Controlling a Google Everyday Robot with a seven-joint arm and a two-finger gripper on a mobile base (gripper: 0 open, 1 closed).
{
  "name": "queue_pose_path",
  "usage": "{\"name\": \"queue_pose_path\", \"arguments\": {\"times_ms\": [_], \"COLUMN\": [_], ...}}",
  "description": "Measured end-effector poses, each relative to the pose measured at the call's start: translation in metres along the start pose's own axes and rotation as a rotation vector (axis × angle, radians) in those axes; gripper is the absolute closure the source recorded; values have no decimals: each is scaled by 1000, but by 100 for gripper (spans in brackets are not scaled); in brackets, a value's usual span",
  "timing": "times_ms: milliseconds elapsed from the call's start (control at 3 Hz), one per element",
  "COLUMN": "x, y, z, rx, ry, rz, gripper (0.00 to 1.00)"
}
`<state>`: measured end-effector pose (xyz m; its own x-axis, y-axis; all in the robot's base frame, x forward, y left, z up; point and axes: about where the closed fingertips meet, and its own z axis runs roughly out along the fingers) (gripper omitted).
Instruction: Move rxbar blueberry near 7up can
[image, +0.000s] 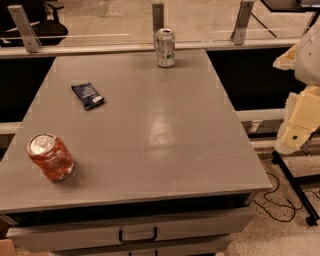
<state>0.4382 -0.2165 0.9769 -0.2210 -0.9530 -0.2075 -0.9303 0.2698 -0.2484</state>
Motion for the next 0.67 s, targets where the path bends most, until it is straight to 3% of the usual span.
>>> {"name": "queue_pose_path", "arguments": {"times_ms": [667], "x": [-13], "y": [-2], "z": [4], "rx": [-3], "ry": [-22], "rz": [-3], "gripper": [0]}}
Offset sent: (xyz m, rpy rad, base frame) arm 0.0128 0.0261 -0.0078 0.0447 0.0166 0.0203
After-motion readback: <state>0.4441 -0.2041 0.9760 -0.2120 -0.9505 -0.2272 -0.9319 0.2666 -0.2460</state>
